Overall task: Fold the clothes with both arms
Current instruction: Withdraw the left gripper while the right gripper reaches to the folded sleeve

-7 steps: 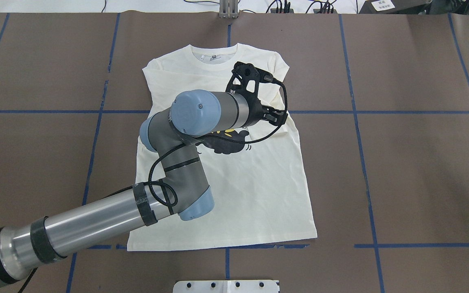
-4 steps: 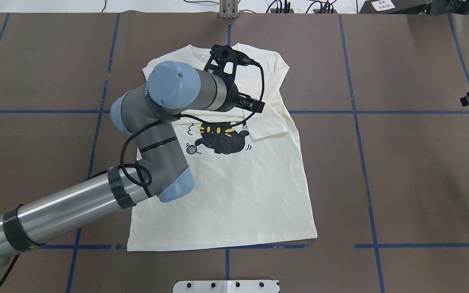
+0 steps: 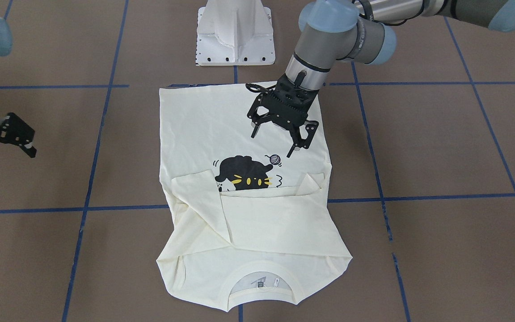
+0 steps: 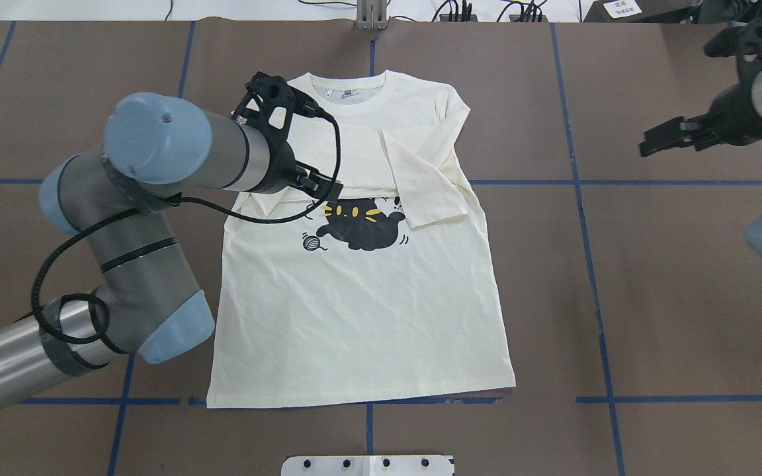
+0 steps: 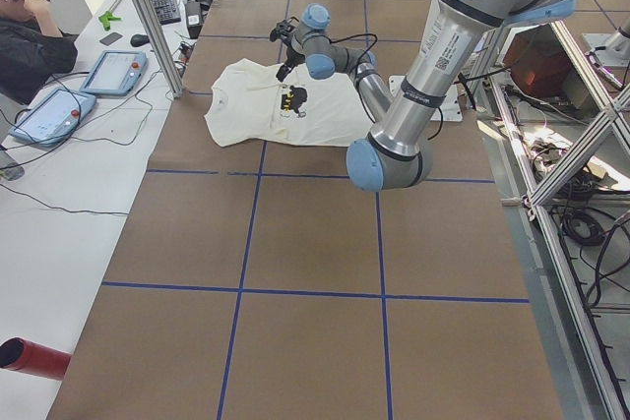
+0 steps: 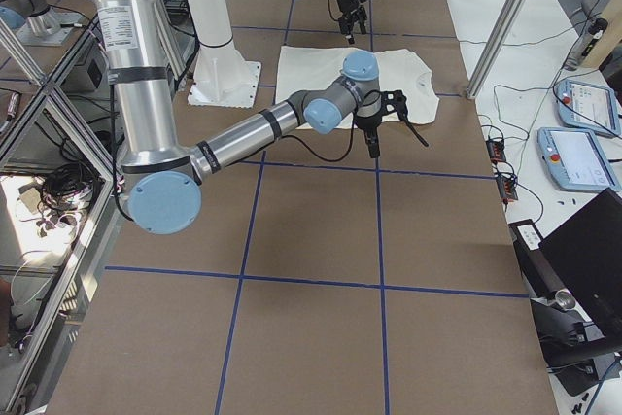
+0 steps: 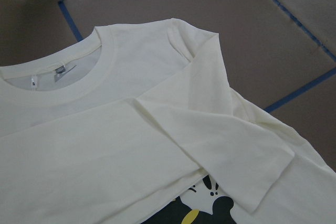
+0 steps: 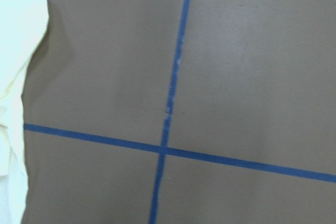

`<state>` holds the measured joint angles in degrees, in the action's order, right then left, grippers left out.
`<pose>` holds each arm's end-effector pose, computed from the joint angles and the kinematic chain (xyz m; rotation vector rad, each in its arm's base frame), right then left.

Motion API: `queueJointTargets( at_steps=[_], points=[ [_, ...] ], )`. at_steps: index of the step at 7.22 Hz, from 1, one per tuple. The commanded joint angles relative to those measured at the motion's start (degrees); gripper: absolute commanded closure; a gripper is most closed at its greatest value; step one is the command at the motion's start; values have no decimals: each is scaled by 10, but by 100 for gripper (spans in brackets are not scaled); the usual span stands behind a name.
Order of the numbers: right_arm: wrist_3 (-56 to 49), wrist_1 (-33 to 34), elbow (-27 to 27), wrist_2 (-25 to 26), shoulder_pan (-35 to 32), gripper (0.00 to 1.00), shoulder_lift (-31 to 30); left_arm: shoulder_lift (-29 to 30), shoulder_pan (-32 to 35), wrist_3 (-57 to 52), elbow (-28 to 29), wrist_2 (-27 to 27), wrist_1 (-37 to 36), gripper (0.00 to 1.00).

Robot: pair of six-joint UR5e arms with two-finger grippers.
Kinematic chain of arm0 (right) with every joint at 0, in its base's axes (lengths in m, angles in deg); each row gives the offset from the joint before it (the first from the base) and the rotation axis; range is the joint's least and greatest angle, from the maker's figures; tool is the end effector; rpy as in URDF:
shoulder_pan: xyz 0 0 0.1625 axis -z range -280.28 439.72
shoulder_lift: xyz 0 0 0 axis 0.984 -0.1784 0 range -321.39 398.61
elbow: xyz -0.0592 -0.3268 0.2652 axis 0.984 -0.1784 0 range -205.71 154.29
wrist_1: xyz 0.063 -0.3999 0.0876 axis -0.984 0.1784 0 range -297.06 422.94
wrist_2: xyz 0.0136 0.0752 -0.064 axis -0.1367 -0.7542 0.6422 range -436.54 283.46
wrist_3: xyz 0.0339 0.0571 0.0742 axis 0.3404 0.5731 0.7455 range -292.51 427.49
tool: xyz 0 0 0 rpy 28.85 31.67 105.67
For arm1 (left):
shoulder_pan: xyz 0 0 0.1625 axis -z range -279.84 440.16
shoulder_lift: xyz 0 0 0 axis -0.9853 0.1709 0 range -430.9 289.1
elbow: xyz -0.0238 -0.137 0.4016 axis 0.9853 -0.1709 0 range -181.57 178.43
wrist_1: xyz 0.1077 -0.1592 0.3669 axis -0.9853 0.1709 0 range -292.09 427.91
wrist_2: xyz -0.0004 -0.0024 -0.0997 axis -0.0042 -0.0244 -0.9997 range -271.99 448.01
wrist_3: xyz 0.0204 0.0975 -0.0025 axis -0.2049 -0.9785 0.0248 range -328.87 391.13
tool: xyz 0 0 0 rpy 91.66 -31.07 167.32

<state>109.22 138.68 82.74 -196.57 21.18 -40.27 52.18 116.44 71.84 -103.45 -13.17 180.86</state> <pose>-0.2182 -0.5168 0.3792 0.3024 -0.8437 -0.0333 0.4466 -0.4692 0.1859 0.6792 0.9878 0.3150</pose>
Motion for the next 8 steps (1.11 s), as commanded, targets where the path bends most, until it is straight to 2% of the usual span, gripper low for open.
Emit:
queueJointTargets(
  at_steps=[1,2,3,4,5,6,8],
  points=[
    [72,72,-36,130,114,1,140,-39,50,-44,-19,-60,23,0],
    [73,130,-67,152,134,6,206,-59,73,-75,-21,-91,26,0],
    [73,149,-93,193,160,7,244,-63,83,-91,-18,-92,32,0],
    [73,152,-139,217,177,8,285,-63,87,-91,-17,-102,35,0],
    [77,160,-215,219,187,11,344,-63,92,-89,-17,-114,35,0],
    [98,172,-267,238,203,11,393,-77,117,-86,-16,-134,35,0],
    [99,173,-286,268,232,11,401,-141,183,-120,-14,-154,33,0]
  ],
)
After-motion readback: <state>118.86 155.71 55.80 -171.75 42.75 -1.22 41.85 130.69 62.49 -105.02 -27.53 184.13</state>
